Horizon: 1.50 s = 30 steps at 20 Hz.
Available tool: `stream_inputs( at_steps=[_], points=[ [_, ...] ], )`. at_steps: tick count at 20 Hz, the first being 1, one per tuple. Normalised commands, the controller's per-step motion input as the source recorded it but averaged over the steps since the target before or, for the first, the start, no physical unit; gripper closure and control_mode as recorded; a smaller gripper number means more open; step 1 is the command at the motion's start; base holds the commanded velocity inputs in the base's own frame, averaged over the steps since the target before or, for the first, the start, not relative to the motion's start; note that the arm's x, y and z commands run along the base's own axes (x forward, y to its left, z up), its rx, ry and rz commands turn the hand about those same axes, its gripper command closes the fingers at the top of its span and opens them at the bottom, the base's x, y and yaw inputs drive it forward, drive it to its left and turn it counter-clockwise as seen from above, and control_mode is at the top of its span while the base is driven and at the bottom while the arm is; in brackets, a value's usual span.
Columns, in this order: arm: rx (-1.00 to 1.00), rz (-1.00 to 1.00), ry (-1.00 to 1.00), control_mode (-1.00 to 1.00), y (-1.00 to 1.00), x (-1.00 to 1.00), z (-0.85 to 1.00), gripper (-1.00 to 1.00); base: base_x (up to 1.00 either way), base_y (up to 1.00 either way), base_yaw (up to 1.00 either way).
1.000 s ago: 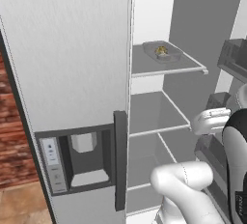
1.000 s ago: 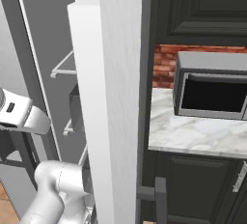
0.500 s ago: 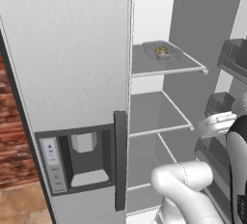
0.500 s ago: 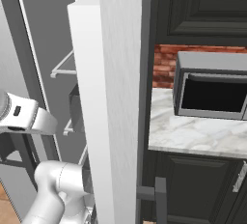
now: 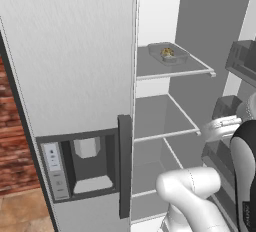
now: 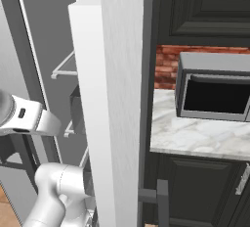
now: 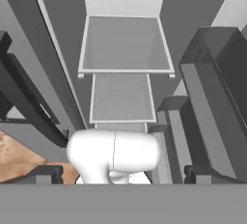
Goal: Place two dumplings into each of the tupperware containers and then place the containers in the fridge.
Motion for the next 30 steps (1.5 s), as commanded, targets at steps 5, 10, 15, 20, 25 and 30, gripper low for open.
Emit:
stream_inputs(
  at_steps=[5,10,15,20,25,30],
  points=[
    [0.0,0.0,0.0,1.0,0.0,0.0,0.0,-1.0,-0.46,0.08,0.0],
    [0.0,0.0,0.0,1.0,0.0,0.0,0.0,-1.0,-1.0,0.76,-0.09],
    [0.0,0.0,0.0,1.0,0.0,0.0,0.0,-1.0,-1.0,0.66,-0.55],
    [0.0,0.0,0.0,1.0,0.0,0.0,0.0,-1.0,-0.8,0.18,-0.9],
    [0.0,0.0,0.0,1.0,0.0,0.0,0.0,-1.0,-0.37,0.07,-0.99],
    [0.0,0.0,0.0,1.0,0.0,0.0,0.0,-1.0,-0.26,0.07,-1.0]
  ],
)
